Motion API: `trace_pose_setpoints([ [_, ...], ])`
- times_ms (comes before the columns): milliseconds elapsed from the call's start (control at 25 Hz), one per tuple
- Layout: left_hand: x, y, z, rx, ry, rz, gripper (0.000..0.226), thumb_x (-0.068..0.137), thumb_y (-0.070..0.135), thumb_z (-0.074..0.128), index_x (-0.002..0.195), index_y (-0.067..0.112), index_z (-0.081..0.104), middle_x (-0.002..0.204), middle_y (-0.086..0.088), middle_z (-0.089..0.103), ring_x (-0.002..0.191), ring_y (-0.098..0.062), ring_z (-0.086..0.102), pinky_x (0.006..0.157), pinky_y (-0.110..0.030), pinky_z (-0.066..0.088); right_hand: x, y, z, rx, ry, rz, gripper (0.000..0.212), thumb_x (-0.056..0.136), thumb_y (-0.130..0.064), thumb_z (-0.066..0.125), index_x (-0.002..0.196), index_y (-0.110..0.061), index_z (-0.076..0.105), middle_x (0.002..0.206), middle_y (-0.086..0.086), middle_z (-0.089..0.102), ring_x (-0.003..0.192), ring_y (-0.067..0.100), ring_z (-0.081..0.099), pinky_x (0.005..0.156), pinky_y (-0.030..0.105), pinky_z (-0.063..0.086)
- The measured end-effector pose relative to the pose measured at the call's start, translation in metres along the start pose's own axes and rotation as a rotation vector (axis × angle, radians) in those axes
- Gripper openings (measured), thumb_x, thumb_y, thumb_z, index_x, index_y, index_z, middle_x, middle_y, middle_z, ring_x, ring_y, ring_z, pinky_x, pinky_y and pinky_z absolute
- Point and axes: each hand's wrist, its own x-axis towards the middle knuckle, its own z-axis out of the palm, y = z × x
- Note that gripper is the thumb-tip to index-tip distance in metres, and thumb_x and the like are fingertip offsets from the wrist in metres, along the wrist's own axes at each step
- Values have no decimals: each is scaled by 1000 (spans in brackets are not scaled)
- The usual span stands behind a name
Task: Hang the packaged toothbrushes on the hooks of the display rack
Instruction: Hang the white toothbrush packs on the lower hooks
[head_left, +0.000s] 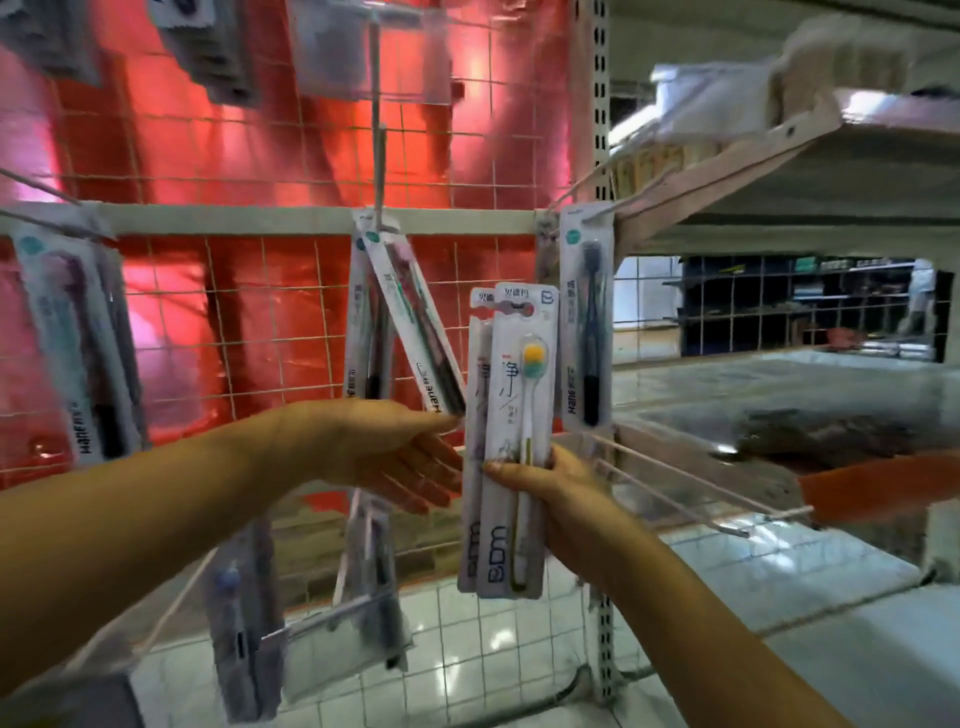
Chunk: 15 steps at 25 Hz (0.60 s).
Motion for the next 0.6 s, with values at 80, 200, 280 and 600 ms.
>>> trace_pose_setpoints([
  [80, -8, 4, 11, 1, -66, 30, 60, 77, 52, 45, 114, 7, 61, 111, -13, 68, 104, -26, 64, 92, -38, 51, 2, -1, -2, 25, -17, -12, 25, 82, -9, 61, 103, -21, 57, 94, 2, 72, 90, 20, 69, 80, 37, 56],
  [200, -17, 3, 20, -81, -79, 77, 62, 77, 60, 40, 115, 16, 61, 116, -13, 67, 108, -28, 63, 93, -40, 49, 7, -4, -1, 41, -65, -37, 22, 84, -7, 59, 99, -23, 58, 95, 3, 73, 89, 20, 70, 79, 37, 57],
  [280, -22, -1, 20, -131, -32, 118, 59, 85, 61, 34, 118, 19, 60, 116, -12, 67, 108, -28, 63, 93, -41, 49, 12, -8, 4, 43, -115, -46, 23, 83, -7, 59, 100, -22, 59, 89, 2, 75, 85, 18, 72, 74, 34, 58],
  [600, -51, -15, 16, -146, 301, 214, 22, 97, 31, 42, 112, 23, 56, 108, -11, 66, 102, -29, 64, 93, -44, 51, 26, -26, 40, 58, -287, 11, 41, 77, -17, 61, 118, -16, 57, 109, 13, 70, 99, 28, 68, 82, 45, 56],
])
